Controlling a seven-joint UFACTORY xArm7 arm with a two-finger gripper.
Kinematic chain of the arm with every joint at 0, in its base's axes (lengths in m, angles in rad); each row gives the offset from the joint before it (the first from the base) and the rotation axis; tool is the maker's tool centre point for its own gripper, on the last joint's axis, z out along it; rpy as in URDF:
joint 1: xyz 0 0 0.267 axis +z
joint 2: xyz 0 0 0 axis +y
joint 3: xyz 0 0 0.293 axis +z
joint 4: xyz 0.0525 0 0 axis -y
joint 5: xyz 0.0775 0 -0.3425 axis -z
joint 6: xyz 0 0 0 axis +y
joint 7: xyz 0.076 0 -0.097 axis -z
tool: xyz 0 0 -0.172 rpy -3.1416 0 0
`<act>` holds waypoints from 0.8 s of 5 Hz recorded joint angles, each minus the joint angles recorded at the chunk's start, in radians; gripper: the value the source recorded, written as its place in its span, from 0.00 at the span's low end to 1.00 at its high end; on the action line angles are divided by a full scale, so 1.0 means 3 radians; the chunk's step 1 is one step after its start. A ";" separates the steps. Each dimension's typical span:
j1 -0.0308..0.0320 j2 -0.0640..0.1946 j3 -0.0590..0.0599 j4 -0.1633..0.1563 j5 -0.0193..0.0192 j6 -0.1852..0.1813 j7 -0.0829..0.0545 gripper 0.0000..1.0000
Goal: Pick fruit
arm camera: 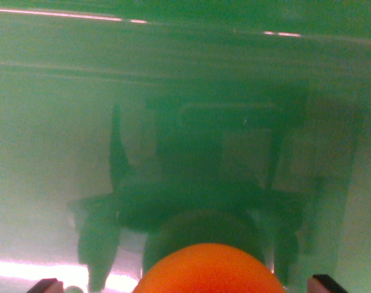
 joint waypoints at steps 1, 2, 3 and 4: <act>0.0000 0.0000 0.0000 0.0000 0.0000 0.0000 0.0000 0.00; 0.0000 0.0000 0.0000 0.0000 0.0000 0.0000 0.0000 0.00; 0.0000 0.0000 0.0000 0.0000 0.0000 0.0000 0.0000 1.00; 0.0000 0.0000 0.0000 0.0000 0.0000 0.0000 0.0000 1.00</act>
